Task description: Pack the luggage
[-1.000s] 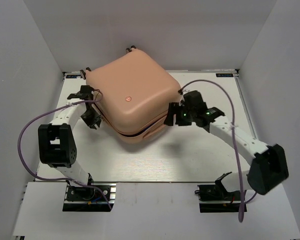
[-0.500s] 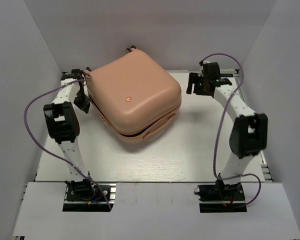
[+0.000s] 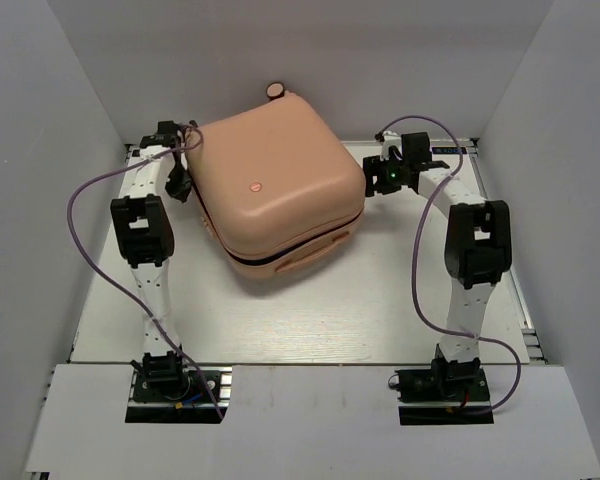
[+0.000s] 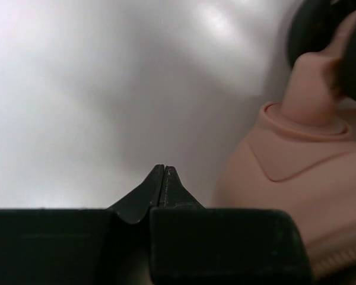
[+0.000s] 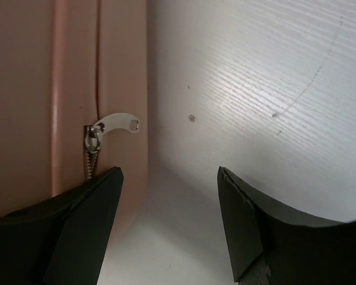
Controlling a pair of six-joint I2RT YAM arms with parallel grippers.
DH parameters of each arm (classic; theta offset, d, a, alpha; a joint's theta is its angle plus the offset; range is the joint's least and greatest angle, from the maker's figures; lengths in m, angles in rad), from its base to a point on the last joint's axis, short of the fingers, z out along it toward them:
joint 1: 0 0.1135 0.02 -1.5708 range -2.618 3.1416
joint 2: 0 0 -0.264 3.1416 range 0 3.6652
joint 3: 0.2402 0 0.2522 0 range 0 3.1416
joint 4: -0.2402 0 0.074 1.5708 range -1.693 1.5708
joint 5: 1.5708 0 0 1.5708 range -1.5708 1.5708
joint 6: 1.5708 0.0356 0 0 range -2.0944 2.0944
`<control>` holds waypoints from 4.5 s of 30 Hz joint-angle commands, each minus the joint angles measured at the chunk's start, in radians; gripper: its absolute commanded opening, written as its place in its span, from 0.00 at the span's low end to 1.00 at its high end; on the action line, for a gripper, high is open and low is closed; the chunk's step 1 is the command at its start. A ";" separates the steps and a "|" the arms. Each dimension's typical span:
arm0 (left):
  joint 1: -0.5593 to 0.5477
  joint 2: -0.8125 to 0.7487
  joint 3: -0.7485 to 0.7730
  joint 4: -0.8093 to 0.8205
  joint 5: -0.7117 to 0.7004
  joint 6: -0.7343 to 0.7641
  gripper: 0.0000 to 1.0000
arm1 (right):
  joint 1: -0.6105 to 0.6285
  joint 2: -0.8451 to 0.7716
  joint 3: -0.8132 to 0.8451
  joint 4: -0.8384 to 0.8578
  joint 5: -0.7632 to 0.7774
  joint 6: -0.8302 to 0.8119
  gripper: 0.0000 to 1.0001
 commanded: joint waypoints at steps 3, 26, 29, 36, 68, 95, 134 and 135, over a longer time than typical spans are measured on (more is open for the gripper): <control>-0.309 0.058 0.052 0.273 0.300 0.180 0.01 | 0.142 -0.274 -0.335 0.071 -0.260 -0.113 0.73; -0.132 -0.191 0.012 0.108 0.018 0.031 1.00 | 0.358 -0.865 -0.612 -0.286 0.402 0.197 0.68; -0.034 -0.303 0.015 0.031 -0.005 0.043 1.00 | 0.357 -0.913 -0.618 -0.315 0.341 0.182 0.68; 0.158 -0.512 -0.091 -0.196 -0.026 0.011 1.00 | 0.351 -1.042 -0.643 -0.361 0.502 0.181 0.65; -0.503 -1.319 -1.415 0.389 0.133 -0.518 1.00 | -0.088 -0.229 0.198 -0.266 0.488 0.067 0.68; -0.532 -1.195 -1.508 0.450 -0.280 -0.827 0.00 | -0.096 -0.867 -0.485 -0.341 0.340 0.142 0.62; -0.253 -1.152 -1.546 0.469 -0.070 -0.670 0.00 | -0.142 -0.504 -0.318 0.017 0.705 -0.069 0.38; -0.253 -1.161 -1.556 0.478 -0.059 -0.676 0.00 | -0.148 -0.462 -0.304 0.024 0.630 -0.072 0.38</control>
